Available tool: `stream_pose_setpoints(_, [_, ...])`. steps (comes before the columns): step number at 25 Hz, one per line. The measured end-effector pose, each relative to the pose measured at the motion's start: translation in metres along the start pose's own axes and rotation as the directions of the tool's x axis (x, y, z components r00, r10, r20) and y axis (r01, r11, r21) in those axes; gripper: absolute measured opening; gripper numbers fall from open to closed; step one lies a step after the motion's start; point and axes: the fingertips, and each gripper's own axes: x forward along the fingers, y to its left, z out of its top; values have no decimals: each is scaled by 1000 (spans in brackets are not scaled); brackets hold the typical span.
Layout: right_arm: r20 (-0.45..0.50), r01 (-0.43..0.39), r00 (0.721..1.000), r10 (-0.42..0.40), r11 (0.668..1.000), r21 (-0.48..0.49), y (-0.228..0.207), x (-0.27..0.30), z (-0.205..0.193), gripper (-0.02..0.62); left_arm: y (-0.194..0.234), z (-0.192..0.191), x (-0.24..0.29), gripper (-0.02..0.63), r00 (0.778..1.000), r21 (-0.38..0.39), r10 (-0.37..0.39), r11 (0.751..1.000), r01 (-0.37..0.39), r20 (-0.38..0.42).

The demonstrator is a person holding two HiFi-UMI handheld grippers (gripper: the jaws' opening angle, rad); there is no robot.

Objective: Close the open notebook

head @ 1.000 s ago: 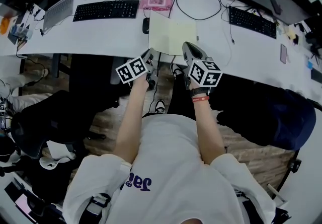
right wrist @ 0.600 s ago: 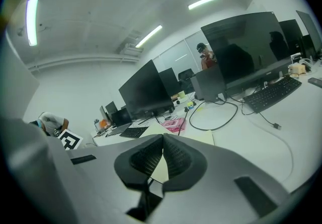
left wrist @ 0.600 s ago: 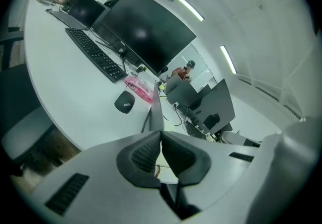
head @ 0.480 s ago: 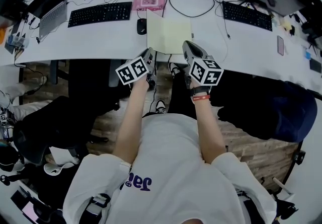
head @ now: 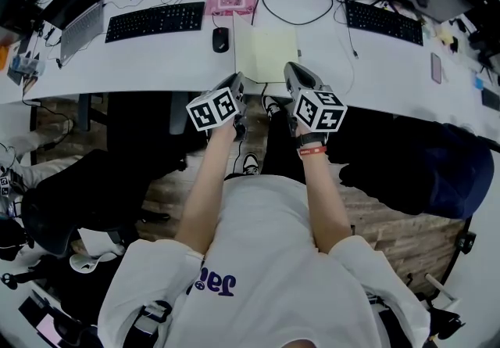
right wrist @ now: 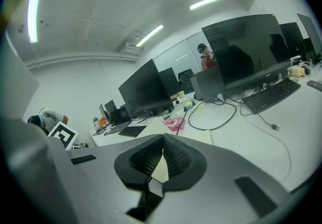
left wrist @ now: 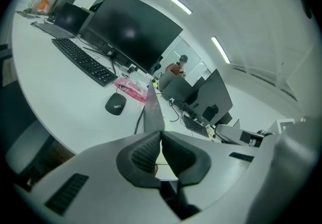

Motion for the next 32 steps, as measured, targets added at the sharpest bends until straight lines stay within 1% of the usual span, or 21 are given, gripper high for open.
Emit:
stream_pose_setpoints(11, [16, 9, 1000, -10, 1000, 9, -3, -7, 1, 14, -19, -4, 5, 28, 1000, 103, -4, 995, 7, -26])
stream_pose_setpoints(20, [25, 27, 999, -28, 999, 17, -13, -14, 2, 14, -32, -13, 15, 35, 999, 129, -24, 991, 29, -44])
stream_pose_setpoints(28, [32, 37, 999, -38, 999, 27, -19, -16, 4, 14, -44, -16, 21, 38, 998, 188, -25, 981, 37, -66])
stream_pose_setpoints(32, [28, 58, 998, -58, 998, 5, -21, -16, 3, 14, -48, -17, 24, 41, 997, 211, -28, 977, 42, -72])
